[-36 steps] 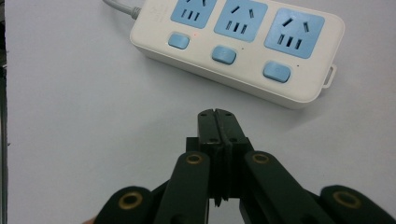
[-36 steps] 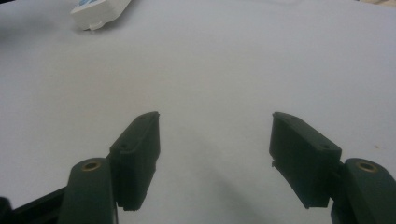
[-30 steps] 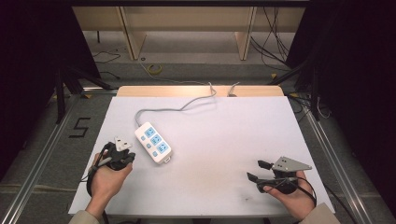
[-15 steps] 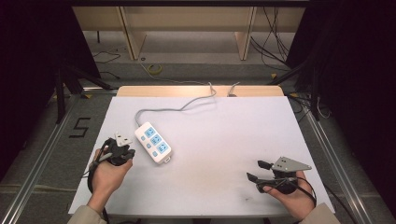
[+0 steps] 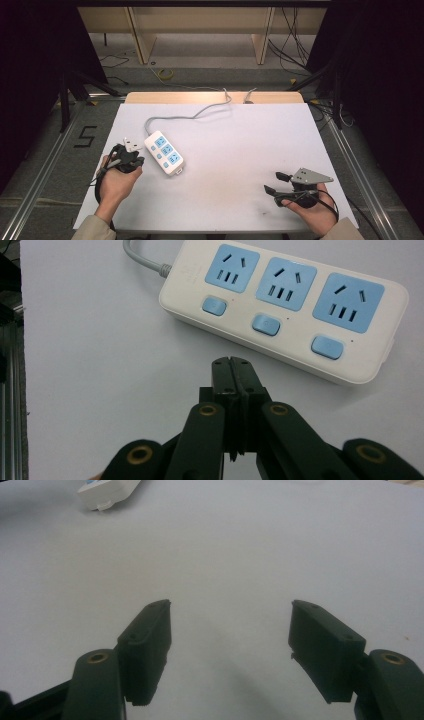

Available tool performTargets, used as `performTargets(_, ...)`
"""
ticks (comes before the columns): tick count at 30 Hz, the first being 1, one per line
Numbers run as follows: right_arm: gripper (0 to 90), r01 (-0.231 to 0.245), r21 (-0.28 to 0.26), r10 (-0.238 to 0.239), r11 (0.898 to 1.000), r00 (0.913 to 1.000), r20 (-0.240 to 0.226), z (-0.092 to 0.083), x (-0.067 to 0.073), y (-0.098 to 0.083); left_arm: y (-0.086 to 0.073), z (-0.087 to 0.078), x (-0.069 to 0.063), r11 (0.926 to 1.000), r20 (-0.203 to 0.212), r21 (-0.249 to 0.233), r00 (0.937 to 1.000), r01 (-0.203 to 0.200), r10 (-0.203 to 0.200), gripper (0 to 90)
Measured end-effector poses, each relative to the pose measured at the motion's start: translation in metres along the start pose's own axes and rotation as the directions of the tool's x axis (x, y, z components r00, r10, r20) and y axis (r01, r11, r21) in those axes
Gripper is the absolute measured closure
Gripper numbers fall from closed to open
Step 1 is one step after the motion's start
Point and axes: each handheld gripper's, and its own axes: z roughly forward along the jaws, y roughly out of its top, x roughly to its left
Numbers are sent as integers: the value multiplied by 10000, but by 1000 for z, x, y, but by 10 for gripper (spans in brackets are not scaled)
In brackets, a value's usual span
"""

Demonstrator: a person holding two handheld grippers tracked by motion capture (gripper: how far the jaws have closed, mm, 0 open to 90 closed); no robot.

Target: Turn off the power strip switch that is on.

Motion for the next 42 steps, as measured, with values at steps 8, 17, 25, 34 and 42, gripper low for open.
performTargets(8, 345, 9, -22, -9, 10000, 10000, 0, 0, 0, 0, 4, 4, 1, 10000, -77, 13, 9999, -95, 95, 897)
performTargets(17, 344, 7, -3, -7, 10000, 10000, 0, 0, 0, 0, 10, 7, 3, 9999, -50, 17, 9999, -114, 114, 897)
performTargets(25, 344, -13, 26, 13, 10000, 10000, -26, 1, 0, 0, 15, 10, 4, 10000, -49, 11, 10000, -63, 63, 897)
performTargets(34, 345, -18, 3, 18, 10000, 10000, -36, 1, 0, 0, 20, 13, 5, 10000, -39, 22, 10000, -71, 72, 897)
performTargets(42, 344, -30, -9, 30, 10000, 10000, -32, 0, 0, 0, 23, 15, 7, 10000, -12, 38, 10000, 7, -7, 898)
